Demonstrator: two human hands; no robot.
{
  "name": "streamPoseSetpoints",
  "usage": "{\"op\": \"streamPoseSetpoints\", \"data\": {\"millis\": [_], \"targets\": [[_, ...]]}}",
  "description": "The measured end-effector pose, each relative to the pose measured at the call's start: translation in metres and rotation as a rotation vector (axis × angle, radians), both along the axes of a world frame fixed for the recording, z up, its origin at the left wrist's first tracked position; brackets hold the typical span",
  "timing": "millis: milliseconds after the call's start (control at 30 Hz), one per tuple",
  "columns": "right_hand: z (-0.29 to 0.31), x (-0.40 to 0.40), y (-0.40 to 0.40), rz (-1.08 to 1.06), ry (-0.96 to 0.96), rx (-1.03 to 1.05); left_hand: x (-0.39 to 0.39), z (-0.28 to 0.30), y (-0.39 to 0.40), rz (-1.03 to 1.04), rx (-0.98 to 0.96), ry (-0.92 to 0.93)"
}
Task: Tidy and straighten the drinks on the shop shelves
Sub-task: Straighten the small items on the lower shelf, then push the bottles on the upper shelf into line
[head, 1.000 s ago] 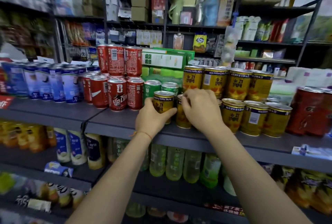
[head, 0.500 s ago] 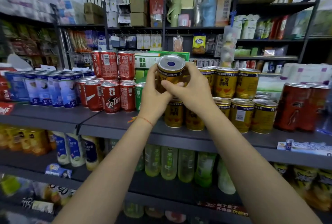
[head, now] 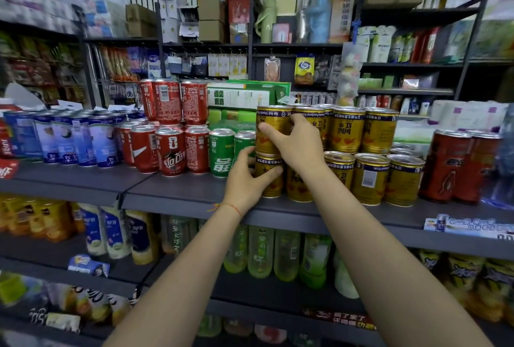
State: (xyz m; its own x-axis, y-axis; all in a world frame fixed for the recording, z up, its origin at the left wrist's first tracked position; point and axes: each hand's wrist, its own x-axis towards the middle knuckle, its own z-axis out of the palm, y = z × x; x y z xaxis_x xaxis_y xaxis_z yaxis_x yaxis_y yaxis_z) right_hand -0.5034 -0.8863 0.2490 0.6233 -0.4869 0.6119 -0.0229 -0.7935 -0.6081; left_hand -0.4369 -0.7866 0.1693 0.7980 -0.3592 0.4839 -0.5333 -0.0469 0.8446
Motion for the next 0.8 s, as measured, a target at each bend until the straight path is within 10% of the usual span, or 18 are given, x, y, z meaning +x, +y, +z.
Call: {"op": "streamPoseSetpoints", "data": {"millis": [367, 533, 800], "targets": [[-0.015, -0.006, 0.012, -0.137, 0.011, -0.162, -0.004, 0.001, 0.002, 0.018, 0.045, -0.021], [-0.042, -0.035, 0.042, 0.02, -0.423, -0.279, -0.007, 0.007, 0.028, -0.089, -0.174, 0.268], [-0.163, -0.025, 0.111, 0.397, -0.304, 0.154, -0.042, -0.073, 0.149, 0.275, -0.229, 0.313]]}}
